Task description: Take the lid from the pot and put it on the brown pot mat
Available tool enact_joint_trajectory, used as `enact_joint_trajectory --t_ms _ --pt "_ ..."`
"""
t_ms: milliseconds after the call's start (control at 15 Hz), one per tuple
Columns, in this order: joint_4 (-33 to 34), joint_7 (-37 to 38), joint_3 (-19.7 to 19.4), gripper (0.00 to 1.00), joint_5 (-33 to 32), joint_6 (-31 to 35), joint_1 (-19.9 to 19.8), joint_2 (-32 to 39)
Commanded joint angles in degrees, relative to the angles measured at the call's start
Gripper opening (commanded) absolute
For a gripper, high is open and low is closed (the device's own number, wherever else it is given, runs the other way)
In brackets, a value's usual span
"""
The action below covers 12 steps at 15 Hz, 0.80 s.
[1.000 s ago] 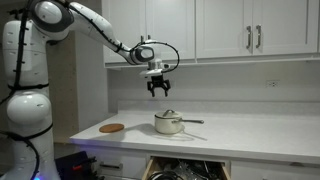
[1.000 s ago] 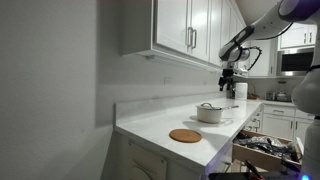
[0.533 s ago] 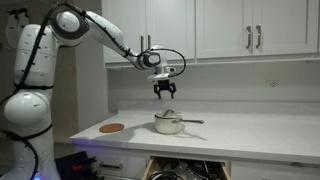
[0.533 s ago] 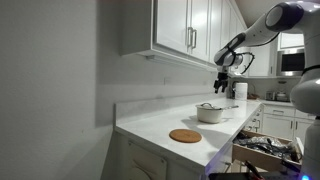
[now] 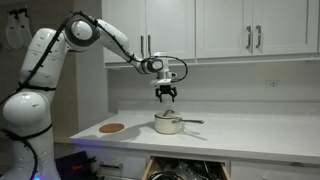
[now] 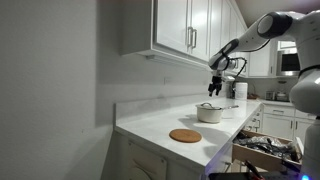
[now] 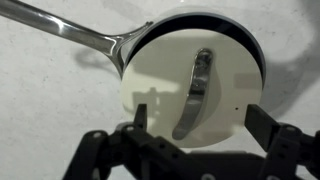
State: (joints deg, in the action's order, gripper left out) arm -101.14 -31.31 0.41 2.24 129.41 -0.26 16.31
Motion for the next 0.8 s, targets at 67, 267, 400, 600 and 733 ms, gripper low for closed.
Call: enact_joint_trajectory --t_ms 67,267,400,600,733 --pt "3.66 2.26 1.78 1.0 -1.32 1.15 -0.37 4.08" --pt "4.69 4.53 1.88 1.0 -2.51 1.84 -0.18 5.94" --pt "5.25 5.86 1.85 1.0 -3.22 2.82 -0.16 7.08" --pt "5.75 8.36 1.59 1.0 -4.56 4.06 0.09 8.6" --pt "6.15 9.83 1.54 1.0 -5.3 4.45 0.18 9.45"
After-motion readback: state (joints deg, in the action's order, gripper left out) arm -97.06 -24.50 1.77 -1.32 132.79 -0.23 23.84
